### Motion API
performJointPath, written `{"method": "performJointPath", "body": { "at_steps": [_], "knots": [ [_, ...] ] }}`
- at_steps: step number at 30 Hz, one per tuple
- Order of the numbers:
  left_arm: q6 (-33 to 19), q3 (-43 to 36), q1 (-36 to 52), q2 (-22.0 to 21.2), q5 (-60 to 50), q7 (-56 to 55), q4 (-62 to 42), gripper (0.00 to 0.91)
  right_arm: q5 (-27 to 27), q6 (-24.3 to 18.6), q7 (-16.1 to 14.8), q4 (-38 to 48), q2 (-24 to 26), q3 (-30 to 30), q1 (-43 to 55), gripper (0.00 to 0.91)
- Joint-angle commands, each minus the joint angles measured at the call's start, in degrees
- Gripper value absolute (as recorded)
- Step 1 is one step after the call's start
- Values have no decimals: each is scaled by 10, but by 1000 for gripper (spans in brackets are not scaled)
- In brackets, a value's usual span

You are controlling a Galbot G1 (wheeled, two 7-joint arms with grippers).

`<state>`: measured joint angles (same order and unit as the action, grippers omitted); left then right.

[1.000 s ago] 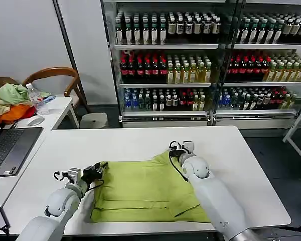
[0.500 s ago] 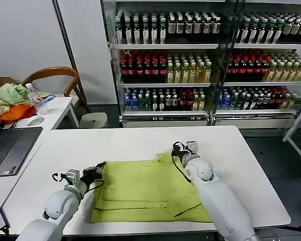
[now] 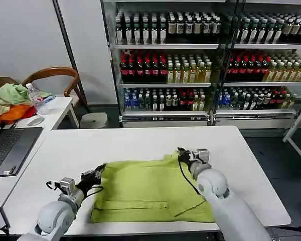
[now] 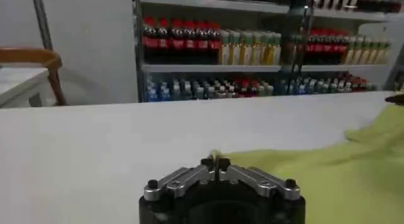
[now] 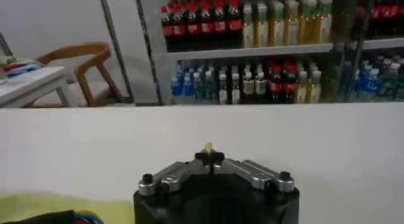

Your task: Fold and organize the clothes.

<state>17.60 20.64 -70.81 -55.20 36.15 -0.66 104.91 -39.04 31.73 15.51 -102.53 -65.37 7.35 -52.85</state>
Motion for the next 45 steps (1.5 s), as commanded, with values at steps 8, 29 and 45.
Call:
{"method": "performJointPath", "body": {
  "at_steps": [8,29,45],
  "knots": [
    [-15,37,-144,3,-27,-9,103,50,31,-13,1,-143,40,34,-149,0],
    [-30,59,-152,7,-30,2,87,50,24,-15,8,-175,58,65,-195,0],
    [-12,96,-179,12,3,8,113,50,25,-11,7,-191,73,81,-232,0]
  ]
}}
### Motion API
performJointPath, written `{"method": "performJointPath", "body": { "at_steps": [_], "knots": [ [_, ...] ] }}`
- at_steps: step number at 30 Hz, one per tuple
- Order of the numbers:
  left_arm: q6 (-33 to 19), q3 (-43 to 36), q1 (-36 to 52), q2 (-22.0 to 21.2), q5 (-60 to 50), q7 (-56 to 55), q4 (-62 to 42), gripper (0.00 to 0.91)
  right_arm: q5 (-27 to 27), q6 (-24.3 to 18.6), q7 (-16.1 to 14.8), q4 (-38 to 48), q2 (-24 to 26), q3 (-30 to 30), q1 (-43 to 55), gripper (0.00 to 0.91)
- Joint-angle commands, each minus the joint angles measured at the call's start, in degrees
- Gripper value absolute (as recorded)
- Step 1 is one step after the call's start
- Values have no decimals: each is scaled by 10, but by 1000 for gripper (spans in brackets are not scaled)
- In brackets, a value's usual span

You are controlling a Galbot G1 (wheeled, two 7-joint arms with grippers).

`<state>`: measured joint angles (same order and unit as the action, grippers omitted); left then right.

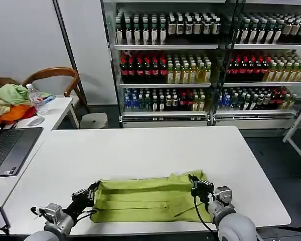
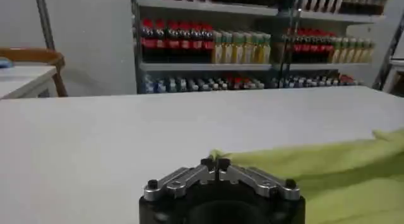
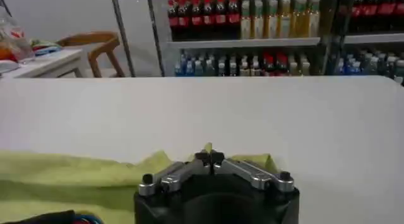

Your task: Fold and organize the clothes.

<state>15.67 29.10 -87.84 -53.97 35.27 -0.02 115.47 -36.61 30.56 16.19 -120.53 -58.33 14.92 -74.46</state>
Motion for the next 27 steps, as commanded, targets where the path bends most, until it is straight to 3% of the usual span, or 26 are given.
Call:
{"method": "performJointPath", "body": {
  "at_steps": [1,27],
  "knots": [
    [10,12,-9,0,13,2,7,50,0,1,0,-13,3,6,-19,0],
    [44,-14,-17,4,-19,5,4,50,23,3,-1,-6,3,14,-66,0]
  ]
}}
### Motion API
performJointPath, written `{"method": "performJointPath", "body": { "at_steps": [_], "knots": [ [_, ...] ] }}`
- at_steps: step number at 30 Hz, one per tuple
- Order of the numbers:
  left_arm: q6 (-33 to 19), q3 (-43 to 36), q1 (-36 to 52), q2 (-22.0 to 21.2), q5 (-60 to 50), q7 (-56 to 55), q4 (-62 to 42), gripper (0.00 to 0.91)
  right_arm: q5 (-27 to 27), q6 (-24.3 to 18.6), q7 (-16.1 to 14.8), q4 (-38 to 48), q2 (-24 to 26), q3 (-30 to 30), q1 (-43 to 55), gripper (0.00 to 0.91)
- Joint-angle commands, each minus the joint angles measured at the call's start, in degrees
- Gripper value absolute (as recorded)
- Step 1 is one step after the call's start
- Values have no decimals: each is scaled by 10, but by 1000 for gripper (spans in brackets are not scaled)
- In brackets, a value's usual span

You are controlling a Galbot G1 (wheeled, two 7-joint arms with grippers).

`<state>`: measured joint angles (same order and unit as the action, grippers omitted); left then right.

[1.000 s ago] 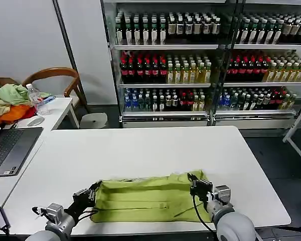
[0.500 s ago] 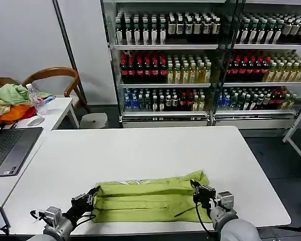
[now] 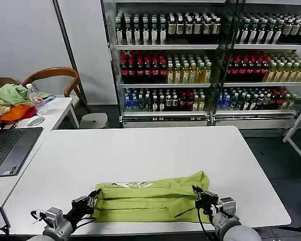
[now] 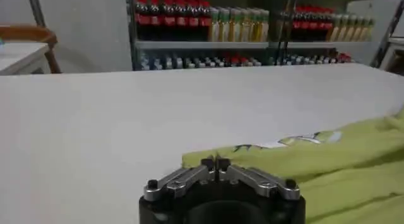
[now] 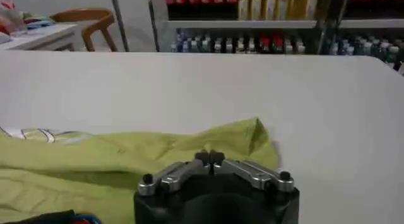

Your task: Fold and organize the clothes.

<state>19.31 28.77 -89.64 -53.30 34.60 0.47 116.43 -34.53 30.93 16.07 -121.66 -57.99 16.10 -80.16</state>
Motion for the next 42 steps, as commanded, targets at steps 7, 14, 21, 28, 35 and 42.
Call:
{"method": "performJointPath", "body": {
  "at_steps": [7,14,21,28,35,42],
  "knots": [
    [5,-12,8,-6,-13,1,-10,50,13,-18,-7,25,-1,1,5,0],
    [10,-18,9,-10,-32,-7,-15,907,38,-12,-7,35,-6,-7,16,907],
    [11,0,5,-14,-33,-34,10,907,56,-35,-9,21,-4,12,10,907],
    [5,-30,5,-27,37,-189,79,907,70,-50,-21,-33,-4,49,-18,907],
    [17,-74,3,-59,63,-302,71,907,73,-51,-25,-62,-6,56,-29,907],
    [14,-92,3,-78,60,-289,54,907,77,-53,-27,-53,-11,47,-24,907]
  ]
}}
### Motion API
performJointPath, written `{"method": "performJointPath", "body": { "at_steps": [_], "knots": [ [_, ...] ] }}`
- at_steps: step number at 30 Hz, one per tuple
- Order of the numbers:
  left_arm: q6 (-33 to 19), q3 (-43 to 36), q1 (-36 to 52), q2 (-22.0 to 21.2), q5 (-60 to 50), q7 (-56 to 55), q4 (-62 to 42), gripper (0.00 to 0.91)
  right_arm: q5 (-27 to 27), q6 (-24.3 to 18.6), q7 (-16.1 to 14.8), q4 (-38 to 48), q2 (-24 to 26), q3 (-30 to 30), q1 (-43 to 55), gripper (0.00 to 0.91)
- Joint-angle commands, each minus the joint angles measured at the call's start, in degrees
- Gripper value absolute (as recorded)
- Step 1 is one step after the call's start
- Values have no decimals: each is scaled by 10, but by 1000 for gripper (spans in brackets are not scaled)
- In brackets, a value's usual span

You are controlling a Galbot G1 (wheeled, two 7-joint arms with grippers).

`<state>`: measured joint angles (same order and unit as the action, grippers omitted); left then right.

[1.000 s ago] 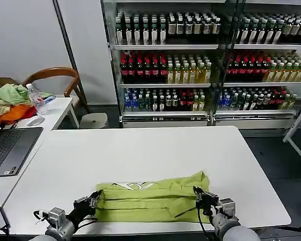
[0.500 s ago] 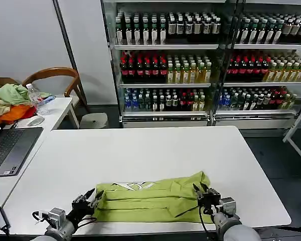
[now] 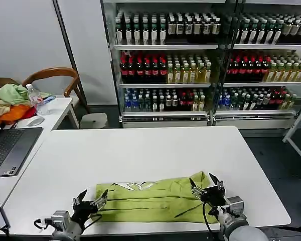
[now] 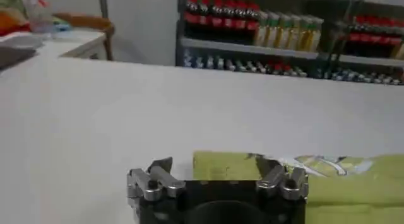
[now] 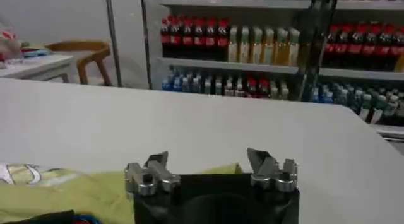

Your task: Fold and organize the clothes.

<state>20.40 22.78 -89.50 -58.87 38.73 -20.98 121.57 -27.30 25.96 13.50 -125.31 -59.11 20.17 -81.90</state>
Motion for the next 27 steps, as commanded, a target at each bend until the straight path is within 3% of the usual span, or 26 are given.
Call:
{"method": "performJointPath", "body": {
  "at_steps": [1,4,5,7,27],
  "knots": [
    [3,-35,3,-25,16,-74,0,907,5,-4,-1,-16,-1,6,-6,907],
    [2,-43,7,-34,11,-74,-13,907,5,-4,-1,-17,-1,6,-7,907],
    [2,-43,10,-37,10,-74,-19,232,5,-4,-2,-17,0,7,-7,907],
    [-8,-46,11,-40,11,-66,-26,71,5,-4,-1,-17,0,7,-8,907],
    [-12,-61,14,-57,-12,-51,-30,50,6,-5,1,-6,-2,1,-6,907]
  ]
}}
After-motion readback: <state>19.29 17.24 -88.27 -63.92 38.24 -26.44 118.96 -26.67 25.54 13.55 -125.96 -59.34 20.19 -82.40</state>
